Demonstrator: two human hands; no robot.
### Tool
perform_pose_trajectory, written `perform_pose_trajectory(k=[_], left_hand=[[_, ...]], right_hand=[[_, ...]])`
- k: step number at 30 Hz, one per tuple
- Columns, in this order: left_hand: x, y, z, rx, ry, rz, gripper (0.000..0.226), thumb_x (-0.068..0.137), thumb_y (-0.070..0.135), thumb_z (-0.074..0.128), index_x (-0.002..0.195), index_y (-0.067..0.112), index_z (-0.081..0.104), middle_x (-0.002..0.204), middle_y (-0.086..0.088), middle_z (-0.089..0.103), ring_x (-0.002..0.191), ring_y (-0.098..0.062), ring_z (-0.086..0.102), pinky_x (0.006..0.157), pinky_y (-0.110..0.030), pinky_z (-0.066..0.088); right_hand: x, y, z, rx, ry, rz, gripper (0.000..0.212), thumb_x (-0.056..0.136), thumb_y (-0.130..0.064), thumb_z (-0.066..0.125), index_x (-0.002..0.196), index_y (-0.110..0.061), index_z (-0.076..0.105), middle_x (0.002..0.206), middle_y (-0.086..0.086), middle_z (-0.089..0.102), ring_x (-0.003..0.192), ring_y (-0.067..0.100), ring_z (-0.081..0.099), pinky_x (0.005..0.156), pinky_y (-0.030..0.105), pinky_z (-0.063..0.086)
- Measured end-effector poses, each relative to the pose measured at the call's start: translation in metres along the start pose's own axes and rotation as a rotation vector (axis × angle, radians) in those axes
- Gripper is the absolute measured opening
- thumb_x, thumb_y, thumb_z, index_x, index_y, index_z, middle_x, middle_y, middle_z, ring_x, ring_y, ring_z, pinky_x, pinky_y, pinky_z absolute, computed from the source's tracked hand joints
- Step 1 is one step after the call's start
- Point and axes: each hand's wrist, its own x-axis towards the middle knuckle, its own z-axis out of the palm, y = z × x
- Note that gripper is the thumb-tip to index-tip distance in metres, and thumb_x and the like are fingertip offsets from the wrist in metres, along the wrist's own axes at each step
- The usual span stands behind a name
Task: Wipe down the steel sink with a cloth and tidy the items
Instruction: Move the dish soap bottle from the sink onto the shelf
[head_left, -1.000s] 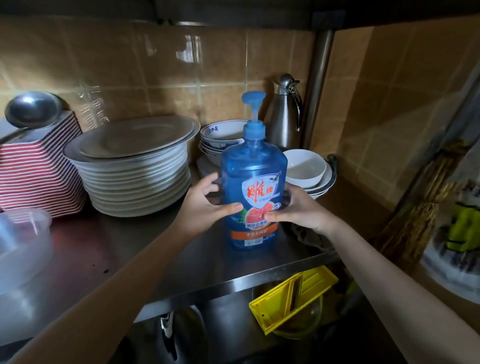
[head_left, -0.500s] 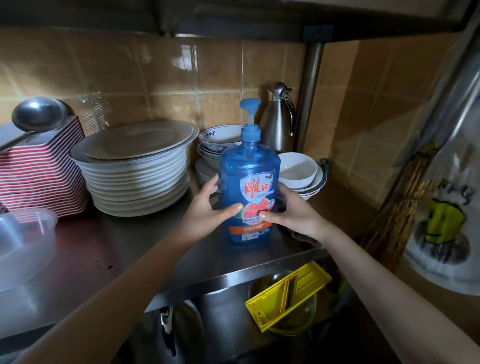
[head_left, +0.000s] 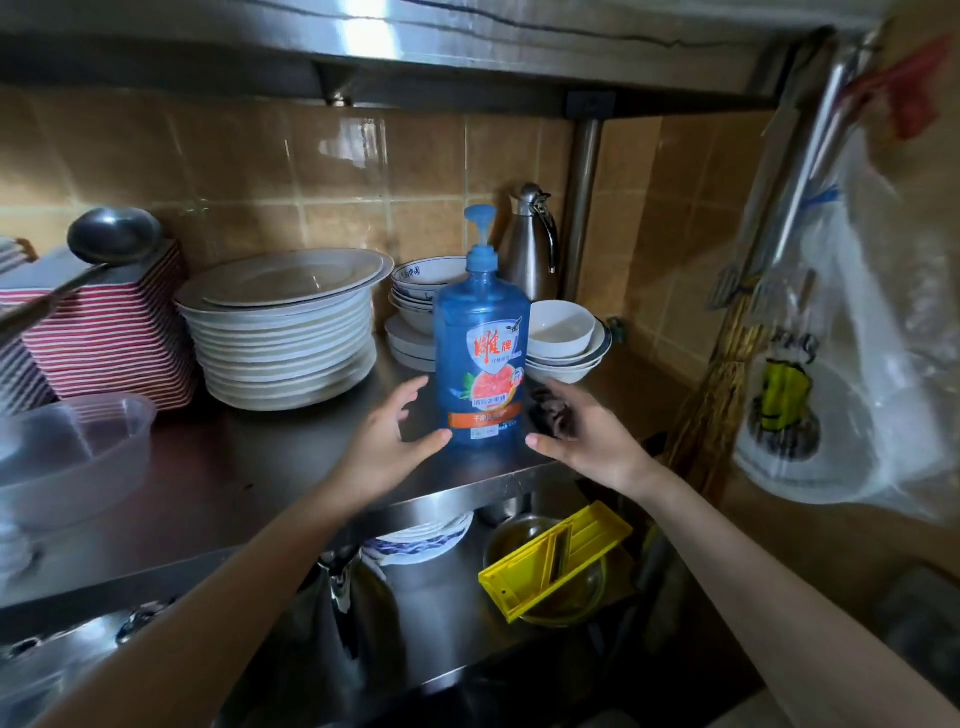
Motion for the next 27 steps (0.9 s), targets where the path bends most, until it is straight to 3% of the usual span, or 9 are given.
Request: perform_pose_trajectory(k=[3,5,12,19,27], left_hand=[[-0.023,0.003,-0.001,0.081,-0.001,0.025,0.064,0.08,0.023,0.072,0.136,0.025,0.043,0.137,-0.008,0.049,0.121,-0.021,0.049,0.089,-0.024,0.036],[-0.041,0.005,-0.001,0.127,-0.011,0.034,0.062,0.081,0.022,0.071,0.136,0.024,0.044,0.138,-0.008,0.049,0.121,-0.022,0.05,0.086,-0.024,0.036],[-0.113,0.024,0.007,0.207,-0.059,0.077,0.05,0.085,0.018,0.065,0.132,0.018,0.048,0.134,-0.009,0.052,0.123,-0.022,0.048,0.1,-0.03,0.036],[-0.165,0.05,0.018,0.362,-0.091,0.15,0.041,0.088,0.021,0.06,0.128,0.016,0.053,0.13,-0.008,0.055,0.121,-0.025,0.05,0.098,-0.036,0.04],[-0.192,0.071,0.036,0.404,-0.151,0.202,0.039,0.087,0.024,0.06,0.125,0.019,0.053,0.125,-0.007,0.056,0.114,-0.025,0.054,0.096,-0.037,0.042]], right_hand=[[-0.03,-0.008,-0.002,-0.086,0.054,0.033,0.07,0.078,-0.028,0.076,0.139,-0.015,0.044,0.144,0.001,0.043,0.132,0.016,0.043,0.109,0.042,0.037],[-0.054,-0.015,-0.003,-0.134,0.075,0.038,0.07,0.078,-0.029,0.075,0.139,-0.019,0.043,0.148,0.001,0.04,0.132,0.017,0.043,0.109,0.042,0.036],[-0.144,-0.026,-0.011,-0.365,0.119,0.131,0.071,0.083,-0.042,0.067,0.144,-0.022,0.036,0.143,0.005,0.046,0.134,0.026,0.039,0.11,0.046,0.03],[-0.222,-0.025,-0.019,-0.439,0.141,0.227,0.064,0.088,-0.046,0.059,0.144,-0.026,0.036,0.146,-0.001,0.041,0.137,0.024,0.034,0.114,0.049,0.021],[-0.282,-0.028,-0.036,-0.487,0.201,0.268,0.062,0.088,-0.046,0.058,0.142,-0.026,0.037,0.142,-0.001,0.046,0.134,0.022,0.037,0.112,0.048,0.023]])
